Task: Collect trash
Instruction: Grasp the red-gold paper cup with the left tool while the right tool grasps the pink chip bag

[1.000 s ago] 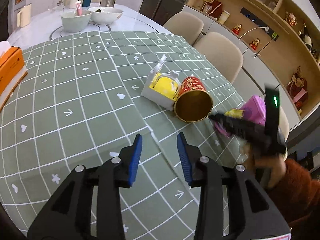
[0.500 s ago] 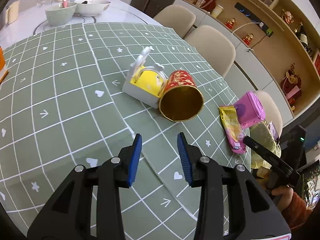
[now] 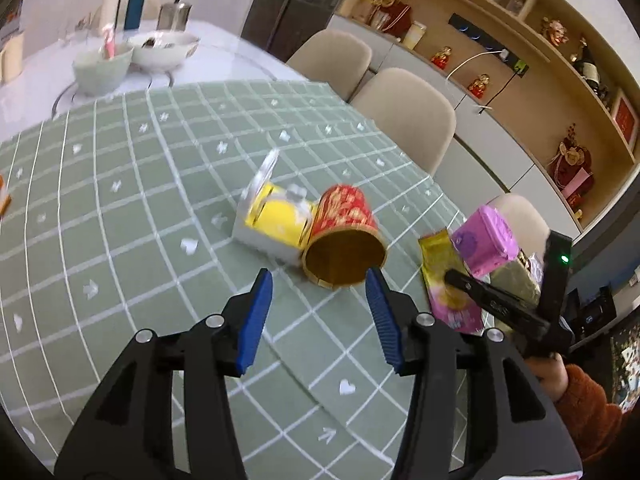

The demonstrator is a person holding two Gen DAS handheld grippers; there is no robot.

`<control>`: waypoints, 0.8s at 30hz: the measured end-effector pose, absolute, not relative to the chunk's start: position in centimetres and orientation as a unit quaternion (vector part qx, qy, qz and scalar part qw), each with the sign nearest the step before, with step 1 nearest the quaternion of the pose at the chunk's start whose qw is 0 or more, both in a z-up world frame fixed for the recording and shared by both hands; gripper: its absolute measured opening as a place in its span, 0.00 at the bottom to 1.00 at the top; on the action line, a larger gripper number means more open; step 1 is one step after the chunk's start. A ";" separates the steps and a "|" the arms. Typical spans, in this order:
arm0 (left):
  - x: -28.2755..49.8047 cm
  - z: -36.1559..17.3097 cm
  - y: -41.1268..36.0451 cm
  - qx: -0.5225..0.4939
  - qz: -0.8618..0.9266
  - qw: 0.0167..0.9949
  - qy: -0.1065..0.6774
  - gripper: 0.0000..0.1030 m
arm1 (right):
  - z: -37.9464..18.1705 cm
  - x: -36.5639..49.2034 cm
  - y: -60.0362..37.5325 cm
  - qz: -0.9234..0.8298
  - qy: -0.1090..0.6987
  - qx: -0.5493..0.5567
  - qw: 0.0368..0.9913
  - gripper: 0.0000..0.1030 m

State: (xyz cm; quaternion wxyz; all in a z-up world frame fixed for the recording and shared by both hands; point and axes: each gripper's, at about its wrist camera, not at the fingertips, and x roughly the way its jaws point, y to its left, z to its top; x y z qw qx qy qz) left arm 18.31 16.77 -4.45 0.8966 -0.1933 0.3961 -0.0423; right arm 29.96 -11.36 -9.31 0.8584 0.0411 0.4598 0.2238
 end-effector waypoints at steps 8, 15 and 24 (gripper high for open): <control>21.4 -5.5 15.1 -0.174 -0.064 0.894 0.409 0.46 | -7.3 27.1 -14.0 0.225 0.458 0.058 0.858 0.08; 23.5 -6.1 12.6 -0.243 -0.070 0.874 0.415 0.46 | -7.0 26.1 -15.6 0.218 0.456 0.063 0.861 0.08; 25.9 -6.7 11.1 -0.250 -0.028 0.871 0.421 0.03 | -5.2 24.9 -15.8 0.240 0.433 0.042 0.868 0.08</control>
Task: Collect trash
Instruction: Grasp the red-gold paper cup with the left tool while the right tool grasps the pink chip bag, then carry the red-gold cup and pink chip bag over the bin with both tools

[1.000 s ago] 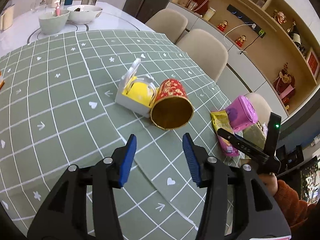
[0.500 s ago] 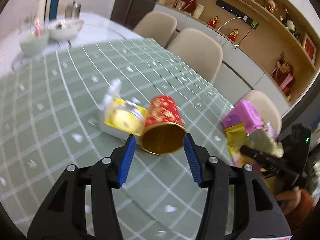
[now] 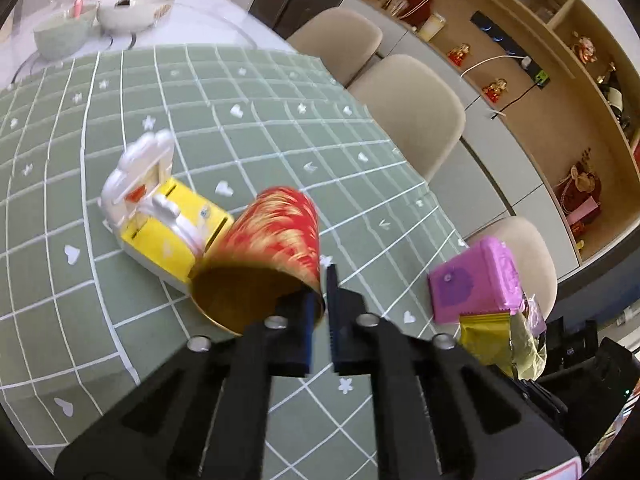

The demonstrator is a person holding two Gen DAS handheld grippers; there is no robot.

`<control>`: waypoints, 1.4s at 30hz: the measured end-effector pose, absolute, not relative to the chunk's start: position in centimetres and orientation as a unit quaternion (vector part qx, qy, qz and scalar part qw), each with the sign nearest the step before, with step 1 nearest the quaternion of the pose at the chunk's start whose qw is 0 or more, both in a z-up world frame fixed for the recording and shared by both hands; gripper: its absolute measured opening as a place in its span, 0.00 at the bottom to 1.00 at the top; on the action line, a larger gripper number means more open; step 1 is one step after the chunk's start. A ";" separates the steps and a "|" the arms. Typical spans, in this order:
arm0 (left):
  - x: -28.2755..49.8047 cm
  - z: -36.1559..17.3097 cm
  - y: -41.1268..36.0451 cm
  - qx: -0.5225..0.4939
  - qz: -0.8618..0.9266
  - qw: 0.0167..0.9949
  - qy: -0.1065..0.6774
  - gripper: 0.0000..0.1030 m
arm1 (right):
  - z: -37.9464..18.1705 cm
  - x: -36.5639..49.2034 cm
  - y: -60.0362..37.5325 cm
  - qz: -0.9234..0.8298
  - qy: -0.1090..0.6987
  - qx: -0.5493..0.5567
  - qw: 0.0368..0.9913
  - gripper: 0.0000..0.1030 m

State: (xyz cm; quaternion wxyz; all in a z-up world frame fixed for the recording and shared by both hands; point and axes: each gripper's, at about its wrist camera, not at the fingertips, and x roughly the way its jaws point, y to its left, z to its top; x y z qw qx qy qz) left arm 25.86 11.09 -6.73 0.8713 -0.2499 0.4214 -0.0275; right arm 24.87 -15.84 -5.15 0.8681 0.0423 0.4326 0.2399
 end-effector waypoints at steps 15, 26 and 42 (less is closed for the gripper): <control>22.4 9.0 3.9 -0.161 -0.066 0.944 0.281 0.03 | 6.8 24.5 -21.8 0.278 0.313 0.017 0.908 0.08; 23.9 12.1 -6.4 -0.148 -0.148 0.942 0.262 0.03 | 11.0 24.3 -31.8 0.227 0.259 0.019 0.939 0.08; 29.8 2.1 -24.6 -0.146 -0.284 0.863 0.391 0.03 | 7.4 24.0 -48.3 0.116 0.263 0.060 0.956 0.08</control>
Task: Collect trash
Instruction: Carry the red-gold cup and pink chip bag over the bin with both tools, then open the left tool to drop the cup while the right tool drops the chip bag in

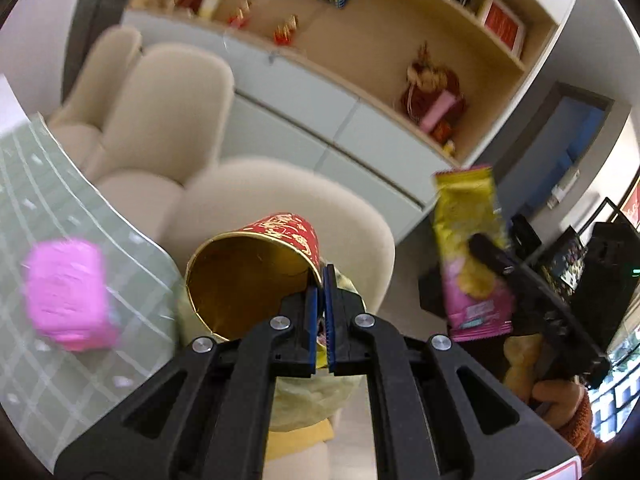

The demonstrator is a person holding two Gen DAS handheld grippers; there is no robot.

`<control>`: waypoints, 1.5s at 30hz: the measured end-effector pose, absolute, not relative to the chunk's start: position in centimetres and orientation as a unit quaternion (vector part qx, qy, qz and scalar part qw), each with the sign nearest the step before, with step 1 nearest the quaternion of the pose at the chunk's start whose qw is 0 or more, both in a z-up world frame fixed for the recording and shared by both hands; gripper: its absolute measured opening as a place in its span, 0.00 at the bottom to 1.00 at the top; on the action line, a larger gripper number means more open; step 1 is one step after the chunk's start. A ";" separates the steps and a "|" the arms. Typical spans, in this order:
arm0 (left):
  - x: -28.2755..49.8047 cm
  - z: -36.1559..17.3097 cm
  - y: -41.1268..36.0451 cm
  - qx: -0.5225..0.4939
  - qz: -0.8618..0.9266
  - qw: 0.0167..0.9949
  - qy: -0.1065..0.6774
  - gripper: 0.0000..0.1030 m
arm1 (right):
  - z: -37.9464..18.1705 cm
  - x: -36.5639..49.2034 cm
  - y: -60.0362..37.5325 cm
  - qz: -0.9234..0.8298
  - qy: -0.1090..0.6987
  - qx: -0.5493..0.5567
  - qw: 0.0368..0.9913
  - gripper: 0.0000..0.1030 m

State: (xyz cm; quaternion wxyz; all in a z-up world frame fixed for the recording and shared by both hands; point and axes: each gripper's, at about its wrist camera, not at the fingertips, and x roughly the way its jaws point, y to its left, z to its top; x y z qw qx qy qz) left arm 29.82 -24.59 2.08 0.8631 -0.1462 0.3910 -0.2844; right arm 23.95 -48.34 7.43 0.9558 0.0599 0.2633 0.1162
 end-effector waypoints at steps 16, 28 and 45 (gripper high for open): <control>32.8 -6.0 -32.2 -0.079 -0.249 0.827 0.498 0.12 | 2.3 26.4 -54.5 0.106 0.313 0.128 0.935 0.08; 27.7 -1.9 -25.6 -0.086 -0.227 0.848 0.471 0.43 | -0.1 32.6 -44.4 0.248 0.348 0.111 0.897 0.08; 19.6 1.3 -13.2 -0.113 0.019 0.927 0.357 0.55 | -7.7 33.8 -41.6 0.207 0.446 0.037 0.870 0.33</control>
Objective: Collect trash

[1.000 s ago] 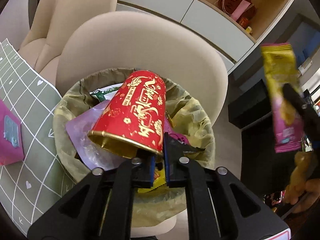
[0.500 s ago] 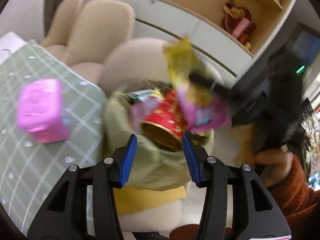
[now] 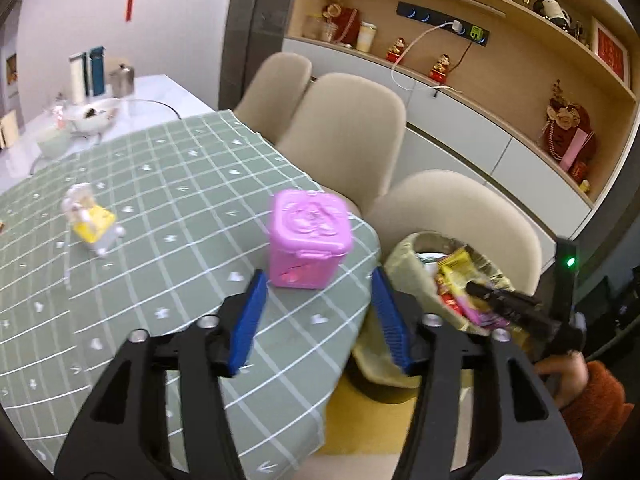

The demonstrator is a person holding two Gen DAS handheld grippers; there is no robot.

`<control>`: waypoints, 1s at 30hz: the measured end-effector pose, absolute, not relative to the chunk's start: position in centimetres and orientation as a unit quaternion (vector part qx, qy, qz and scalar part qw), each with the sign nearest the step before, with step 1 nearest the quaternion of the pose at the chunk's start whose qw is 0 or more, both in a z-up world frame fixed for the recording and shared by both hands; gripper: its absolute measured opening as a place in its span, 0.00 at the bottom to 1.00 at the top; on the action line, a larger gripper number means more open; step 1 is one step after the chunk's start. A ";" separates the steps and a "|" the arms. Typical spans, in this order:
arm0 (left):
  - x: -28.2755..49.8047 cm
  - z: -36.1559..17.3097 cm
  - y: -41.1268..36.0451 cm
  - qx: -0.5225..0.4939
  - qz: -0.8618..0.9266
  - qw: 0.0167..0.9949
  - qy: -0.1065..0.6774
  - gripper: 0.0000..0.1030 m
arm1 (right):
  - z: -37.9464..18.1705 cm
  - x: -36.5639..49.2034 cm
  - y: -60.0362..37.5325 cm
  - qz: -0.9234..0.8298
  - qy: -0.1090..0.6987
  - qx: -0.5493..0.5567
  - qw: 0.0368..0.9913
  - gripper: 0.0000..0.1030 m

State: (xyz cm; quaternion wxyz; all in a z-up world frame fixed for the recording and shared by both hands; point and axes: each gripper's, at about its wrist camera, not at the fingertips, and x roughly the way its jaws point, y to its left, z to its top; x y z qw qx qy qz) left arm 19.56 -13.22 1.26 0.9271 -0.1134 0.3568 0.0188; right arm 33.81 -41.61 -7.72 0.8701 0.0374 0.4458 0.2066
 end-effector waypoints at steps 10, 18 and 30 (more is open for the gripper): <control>13.6 0.9 -10.7 -0.092 0.035 0.930 0.354 0.74 | -1.2 25.4 -40.7 0.146 0.378 0.061 0.912 0.48; 6.4 1.6 -10.0 -0.038 0.049 0.942 0.329 0.83 | 2.7 14.0 -35.6 0.173 0.339 0.055 0.923 0.48; -1.8 3.3 -10.0 0.002 0.074 0.954 0.289 0.83 | 3.1 2.1 -29.3 0.185 0.319 0.015 0.929 0.48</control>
